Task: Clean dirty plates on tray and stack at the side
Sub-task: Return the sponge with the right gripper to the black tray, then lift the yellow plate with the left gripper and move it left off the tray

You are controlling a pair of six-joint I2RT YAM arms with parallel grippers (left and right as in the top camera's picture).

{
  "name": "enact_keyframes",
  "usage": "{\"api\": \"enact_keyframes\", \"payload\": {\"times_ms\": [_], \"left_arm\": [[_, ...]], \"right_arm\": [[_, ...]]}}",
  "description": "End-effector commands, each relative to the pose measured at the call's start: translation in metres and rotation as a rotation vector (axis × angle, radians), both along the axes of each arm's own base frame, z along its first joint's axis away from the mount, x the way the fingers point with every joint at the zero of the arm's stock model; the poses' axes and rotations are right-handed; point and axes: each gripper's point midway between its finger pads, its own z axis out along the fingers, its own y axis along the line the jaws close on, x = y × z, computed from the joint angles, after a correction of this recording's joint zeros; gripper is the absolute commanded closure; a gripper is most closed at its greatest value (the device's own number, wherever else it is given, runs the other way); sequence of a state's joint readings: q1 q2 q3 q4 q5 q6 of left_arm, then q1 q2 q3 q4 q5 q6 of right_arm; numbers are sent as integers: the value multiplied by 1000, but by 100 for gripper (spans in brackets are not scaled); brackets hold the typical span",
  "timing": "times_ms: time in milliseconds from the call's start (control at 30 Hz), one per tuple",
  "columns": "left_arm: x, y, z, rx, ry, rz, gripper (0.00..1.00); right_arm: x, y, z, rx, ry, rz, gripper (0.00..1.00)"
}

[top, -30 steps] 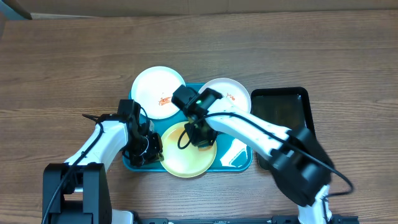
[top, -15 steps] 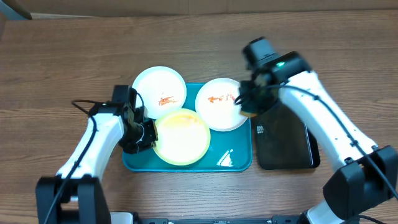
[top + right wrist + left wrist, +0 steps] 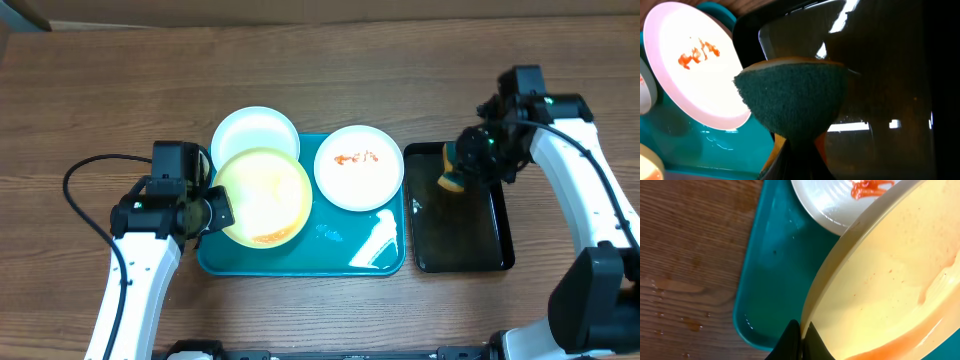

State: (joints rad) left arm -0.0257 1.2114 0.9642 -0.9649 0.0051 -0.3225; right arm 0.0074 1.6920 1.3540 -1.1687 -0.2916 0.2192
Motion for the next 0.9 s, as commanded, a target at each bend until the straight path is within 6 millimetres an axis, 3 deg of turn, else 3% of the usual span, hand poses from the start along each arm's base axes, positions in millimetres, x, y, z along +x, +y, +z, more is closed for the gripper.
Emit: {"api": "enact_keyframes", "payload": {"times_ms": [0, 133, 467, 867], "left_arm": [[11, 9, 20, 73, -86, 21, 96], [17, 3, 25, 156, -122, -19, 96], [21, -13, 42, 415, -213, -87, 96], [27, -53, 52, 670, -291, -297, 96]], "right_arm": [[-12, 10, -2, 52, -35, 100, 96], [-19, 11, -15, 50, -20, 120, 96], [-19, 11, -16, 49, -21, 120, 96], [-19, 11, -16, 49, -23, 124, 96]]}}
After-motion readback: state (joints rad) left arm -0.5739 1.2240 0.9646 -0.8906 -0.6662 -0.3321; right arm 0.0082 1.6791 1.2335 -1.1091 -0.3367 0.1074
